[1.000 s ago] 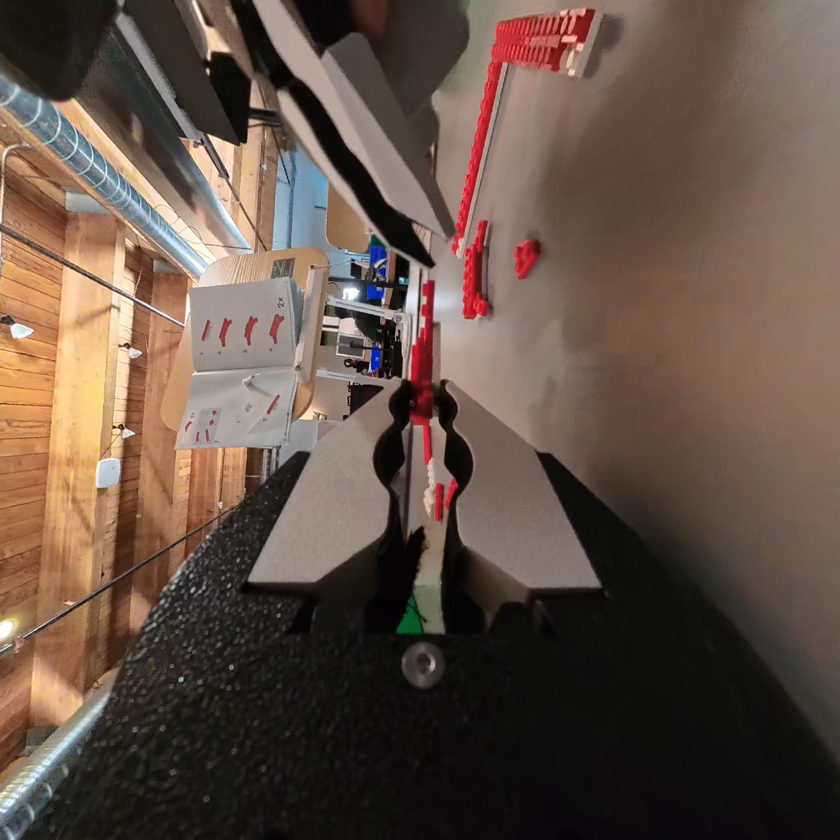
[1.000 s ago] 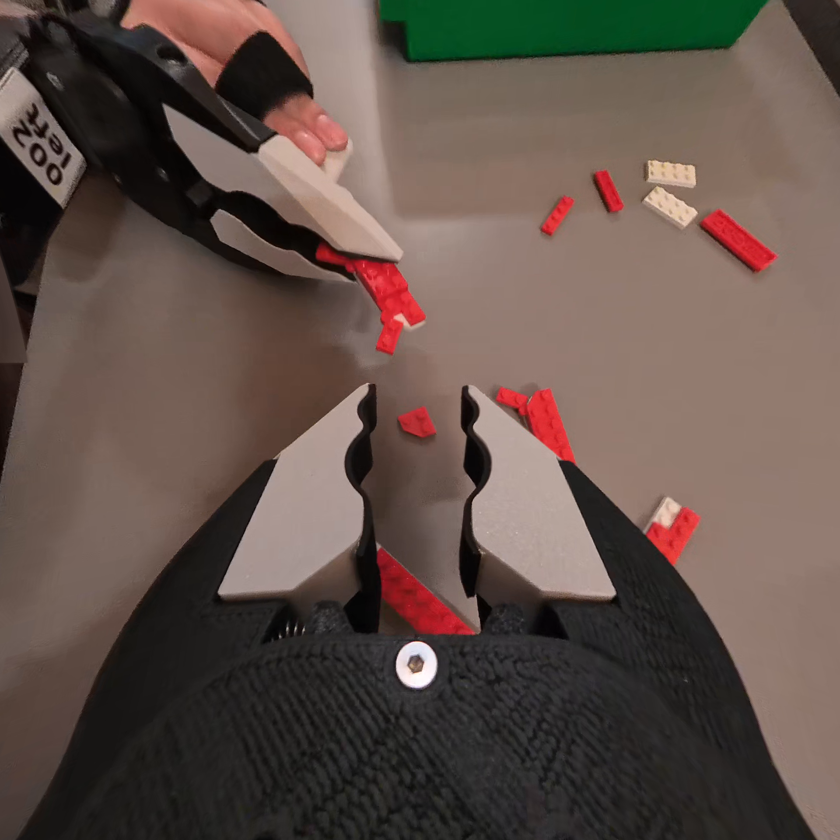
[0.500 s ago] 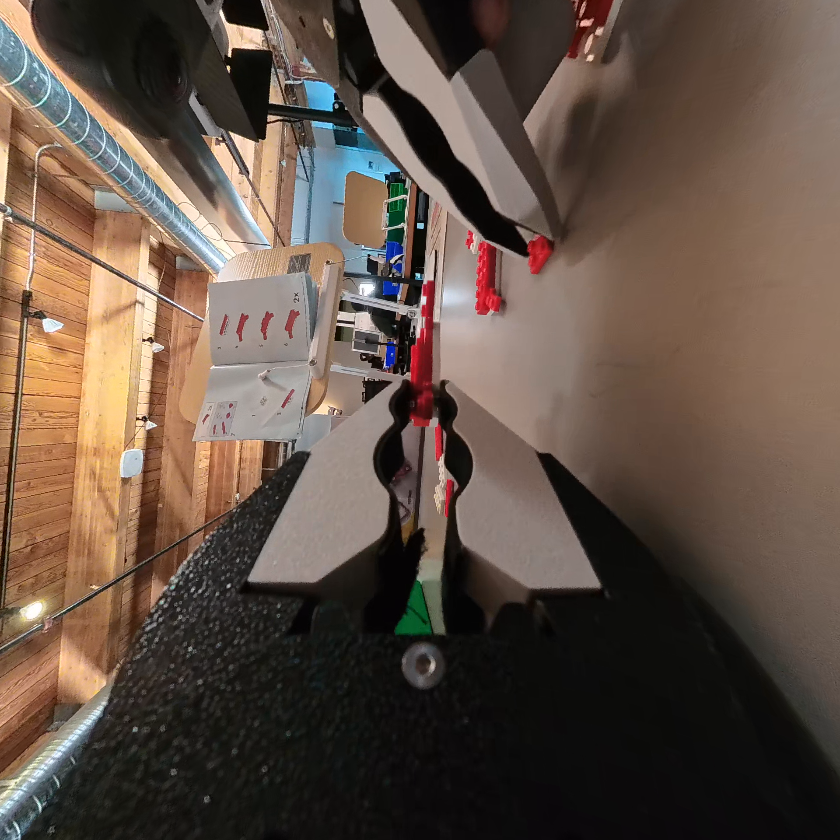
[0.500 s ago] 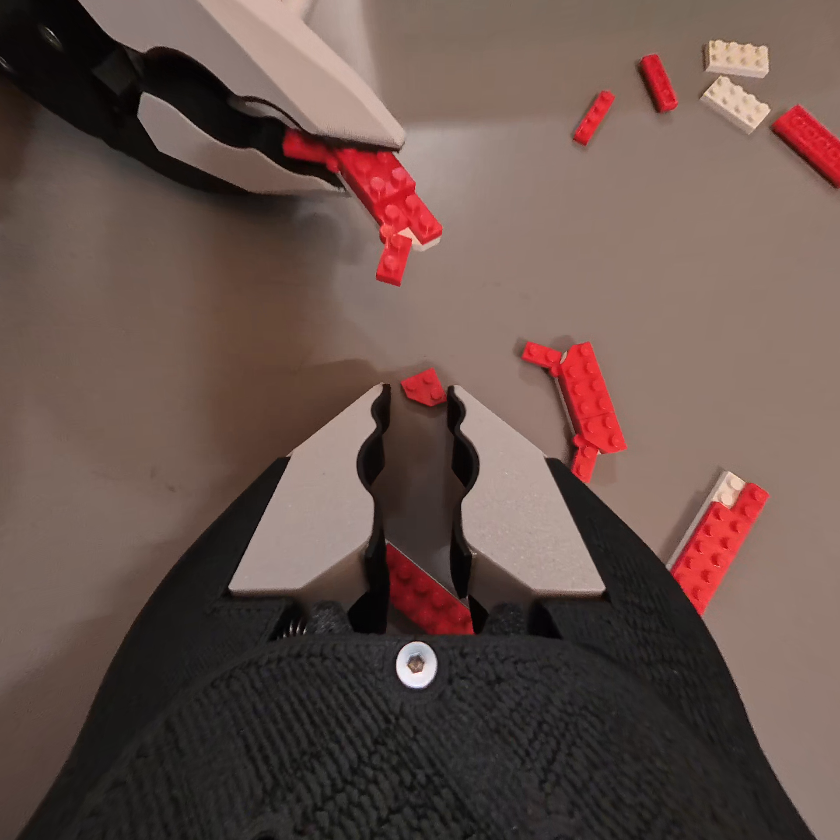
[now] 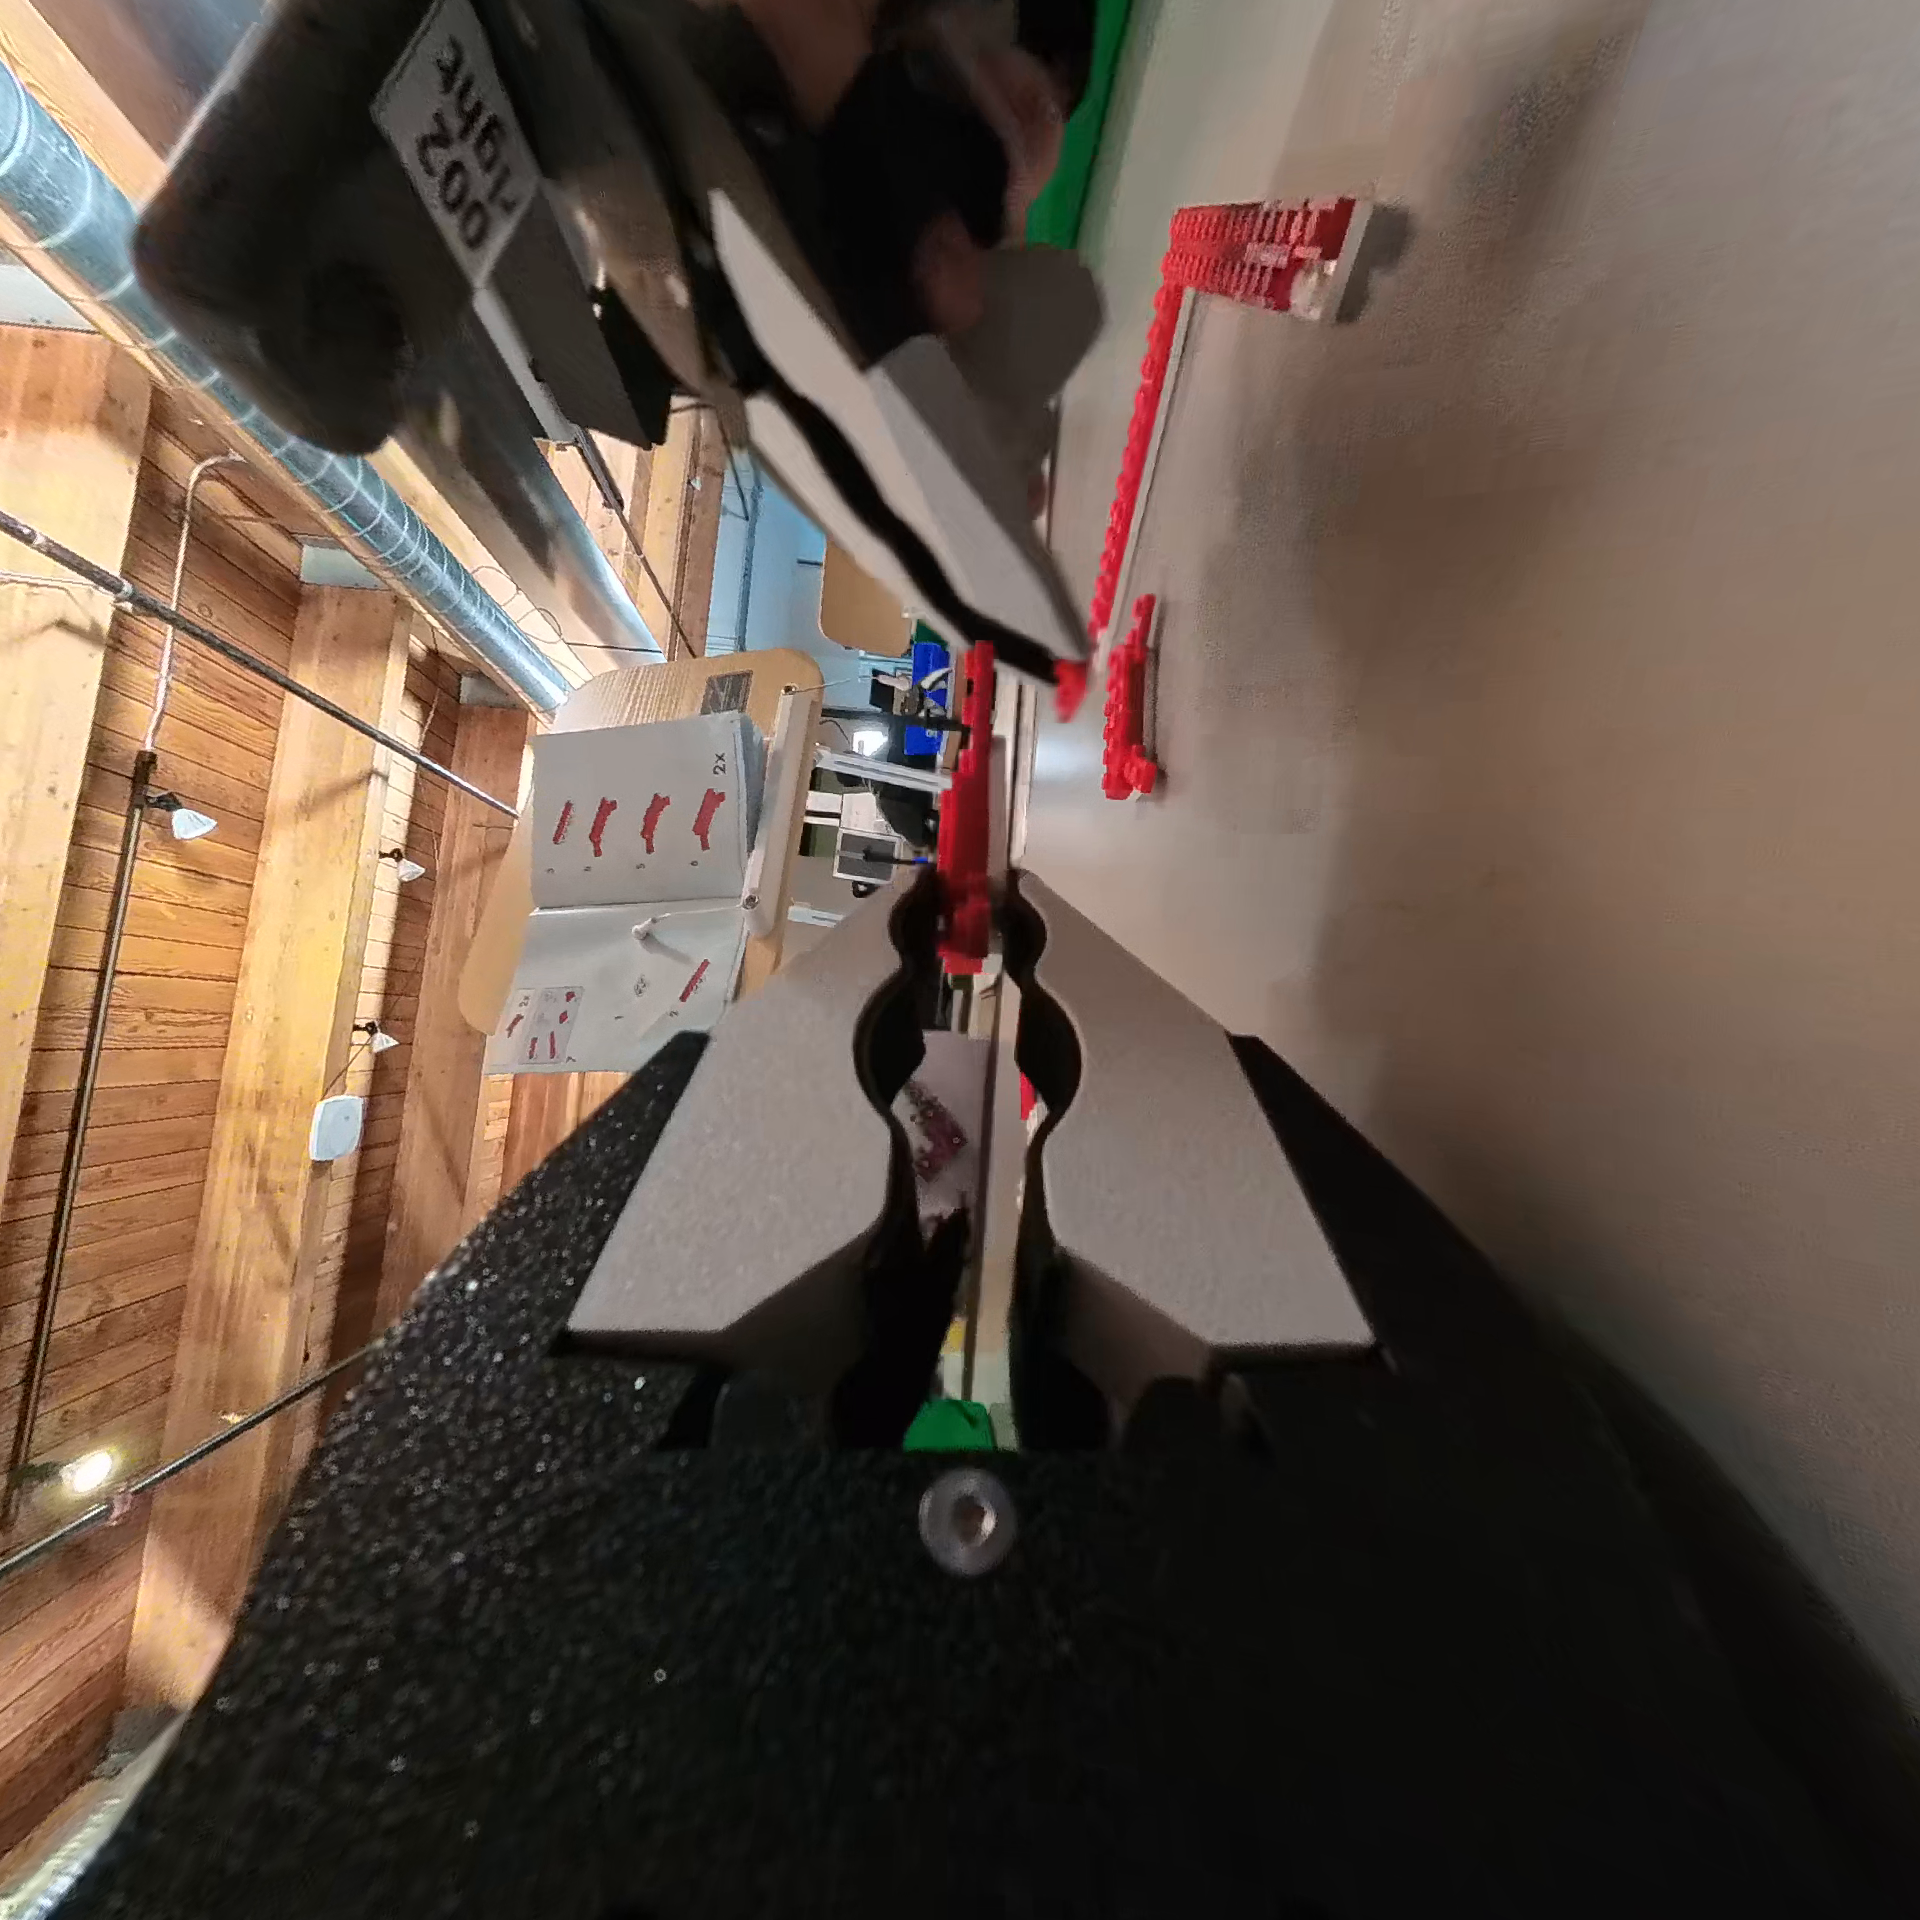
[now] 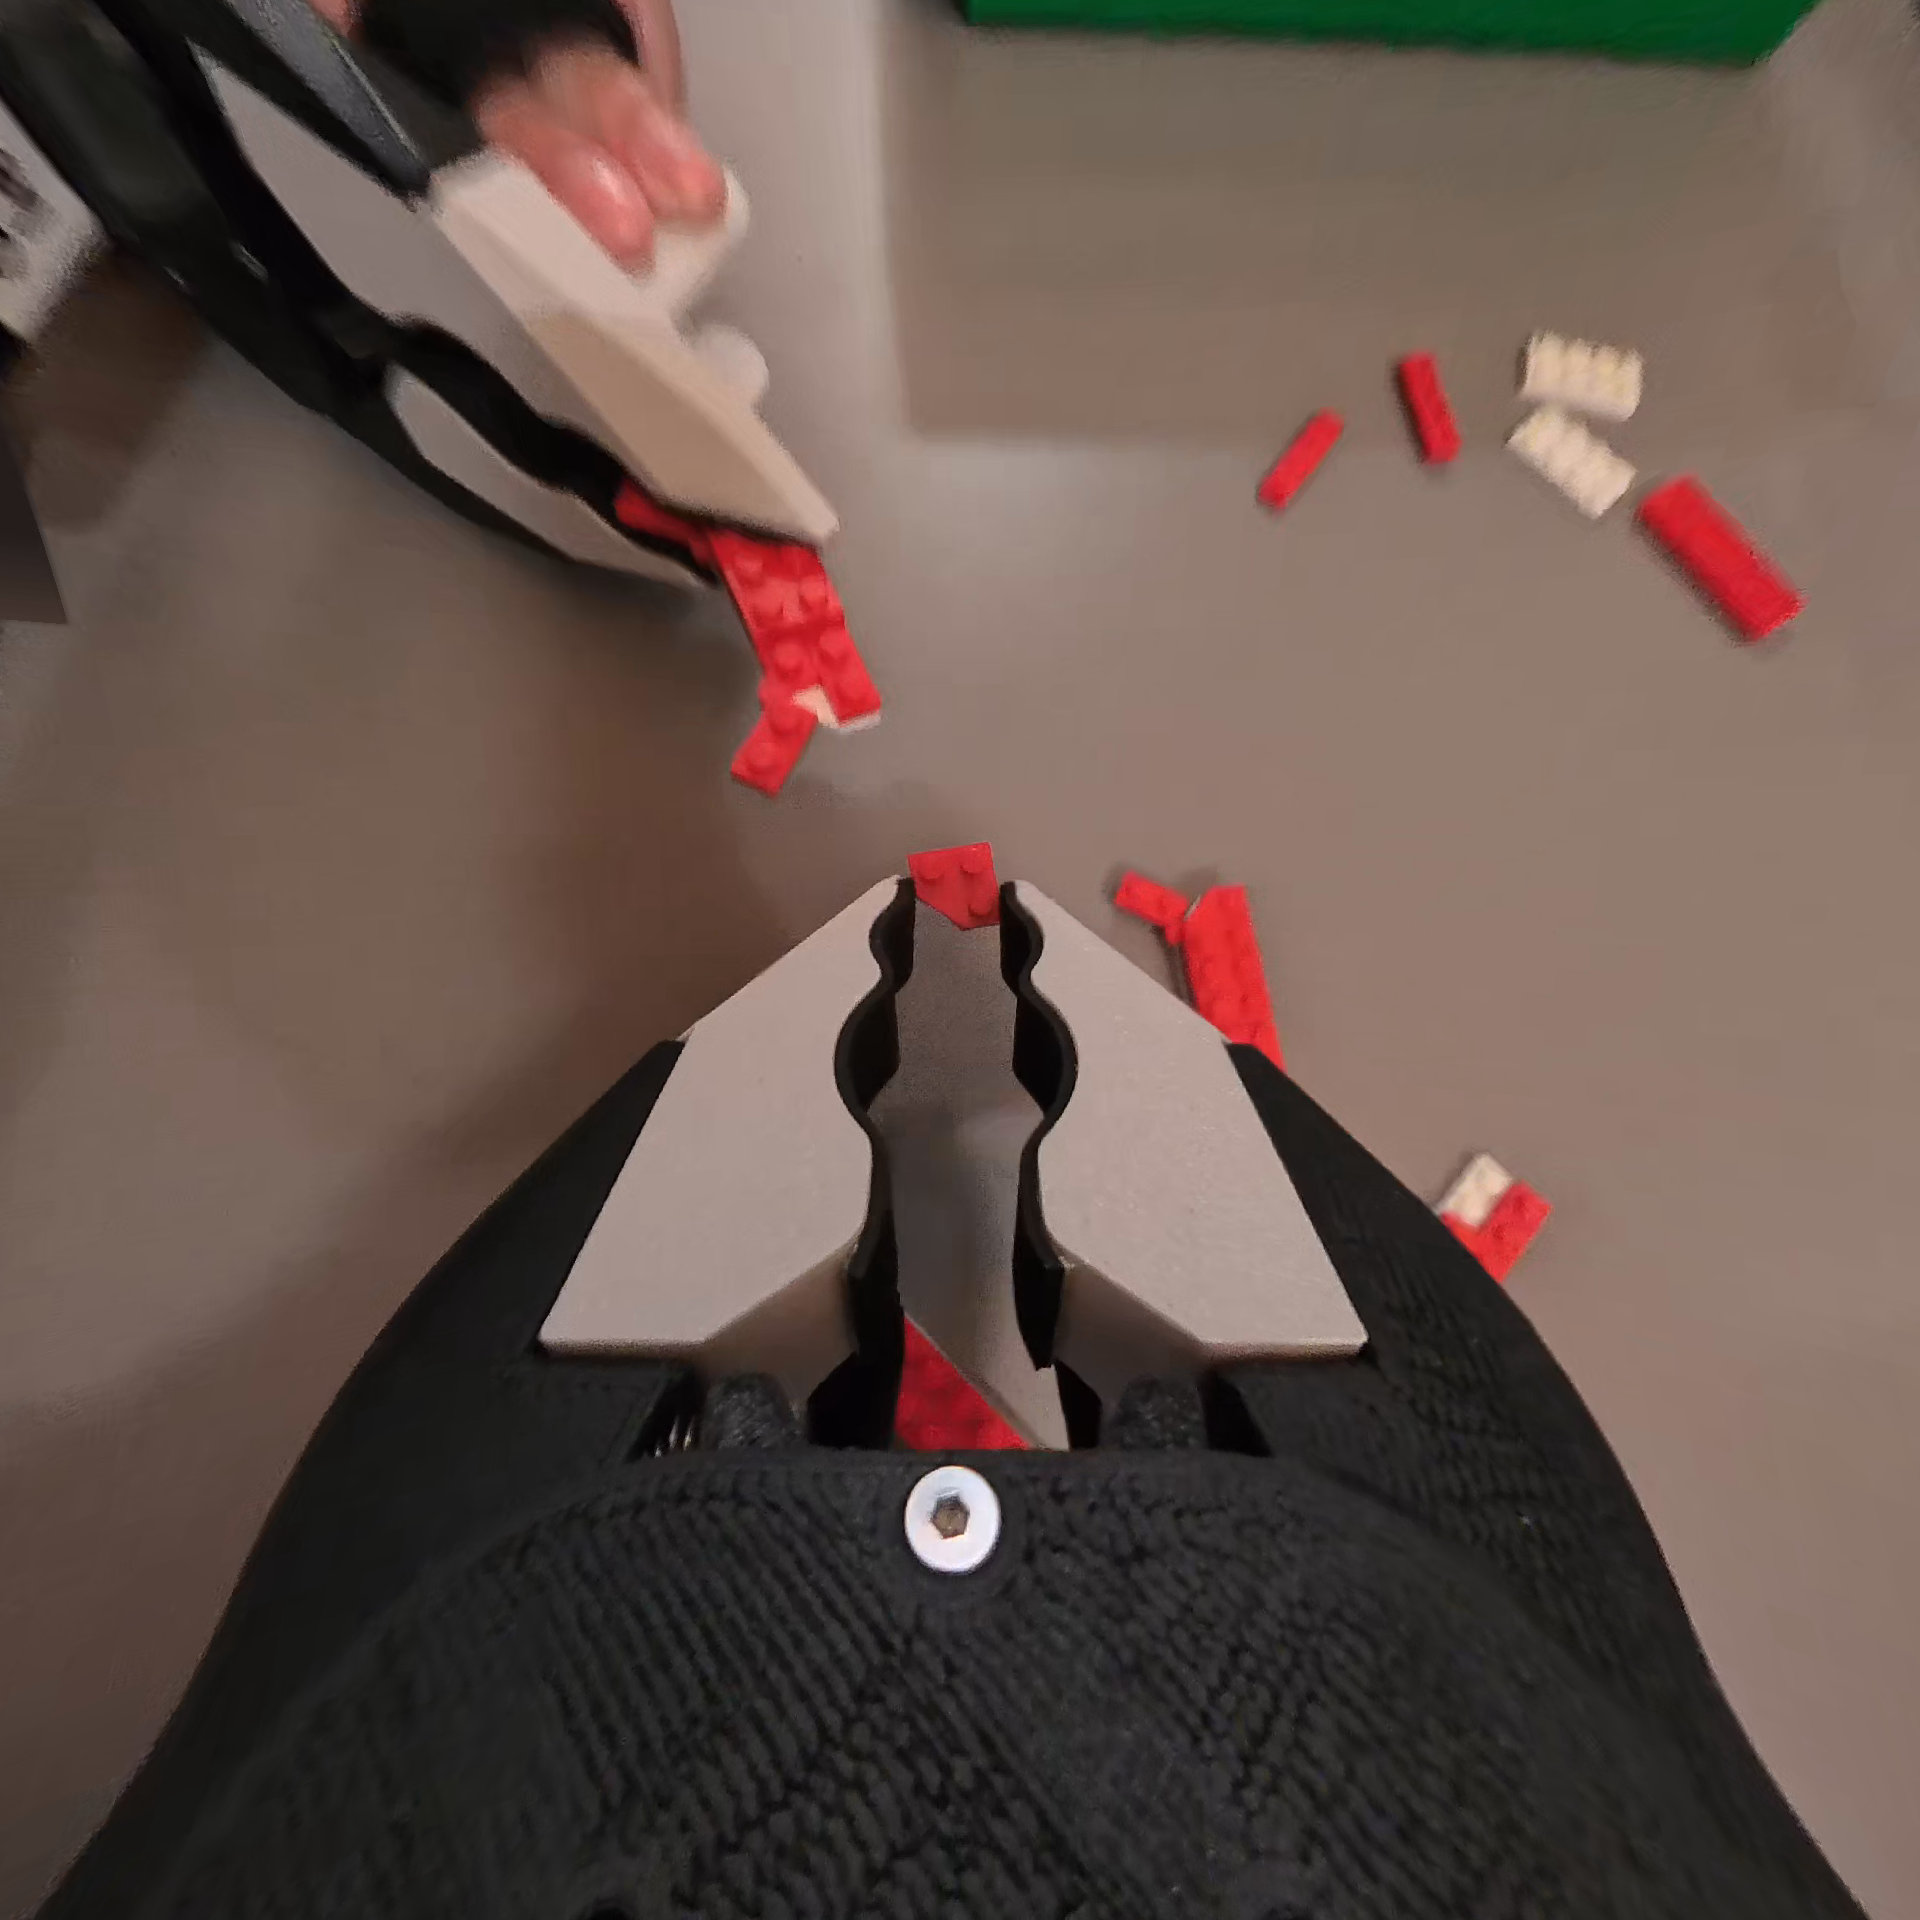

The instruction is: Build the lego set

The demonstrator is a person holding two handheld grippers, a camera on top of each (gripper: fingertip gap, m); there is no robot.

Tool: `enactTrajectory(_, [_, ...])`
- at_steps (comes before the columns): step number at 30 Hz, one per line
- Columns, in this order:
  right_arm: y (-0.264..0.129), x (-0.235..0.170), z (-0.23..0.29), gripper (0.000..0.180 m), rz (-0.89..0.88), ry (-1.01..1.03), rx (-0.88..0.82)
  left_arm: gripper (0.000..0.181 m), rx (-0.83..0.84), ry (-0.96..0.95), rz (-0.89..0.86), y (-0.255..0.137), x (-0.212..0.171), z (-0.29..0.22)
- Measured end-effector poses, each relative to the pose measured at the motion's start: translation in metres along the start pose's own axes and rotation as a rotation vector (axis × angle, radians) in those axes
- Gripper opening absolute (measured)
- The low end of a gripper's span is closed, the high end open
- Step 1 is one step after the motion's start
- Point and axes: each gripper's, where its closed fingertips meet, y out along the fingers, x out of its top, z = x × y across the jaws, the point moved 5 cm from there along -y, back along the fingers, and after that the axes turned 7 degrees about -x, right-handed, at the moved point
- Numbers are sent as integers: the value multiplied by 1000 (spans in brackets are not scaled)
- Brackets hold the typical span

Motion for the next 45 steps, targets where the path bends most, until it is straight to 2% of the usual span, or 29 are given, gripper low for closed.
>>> enactTrajectory(1, [-7, 8, -2, 14, -38, -9, 18, 9, 4, 4, -6, 0, 1, 0])
enactTrajectory(5, [-25, 40, 5, 14, -115, -66, 175, 9, 32, 18, -33, -3, 6, 3])
enactTrajectory(11, [-17, 52, 16, 14, -4, -190, 271, 9, 47, 17, -40, -4, 7, 5])
enactTrajectory(25, [-9, 53, 16, 14, 80, -232, 223, 10, 37, 8, -18, -2, 3, 5])
enactTrajectory(36, [-10, 56, 16, 18, 78, -239, 184, 9, 37, 10, -14, -2, 4, 4])
enactTrajectory(39, [-11, 57, 14, 28, 68, -246, 159, 9, 34, 5, -8, -2, 3, 4])
enactTrajectory(41, [-15, 61, 15, 43, 21, -257, 112, 9, 36, -3, 4, -2, 1, 5])
enactTrajectory(44, [-17, 66, 24, 62, -75, -363, -35, 9, 47, -30, 22, -2, -3, 7])
enactTrajectory(45, [-15, 64, 29, 61, -101, -435, -113, 9, 49, -43, 28, -2, -5, 9])
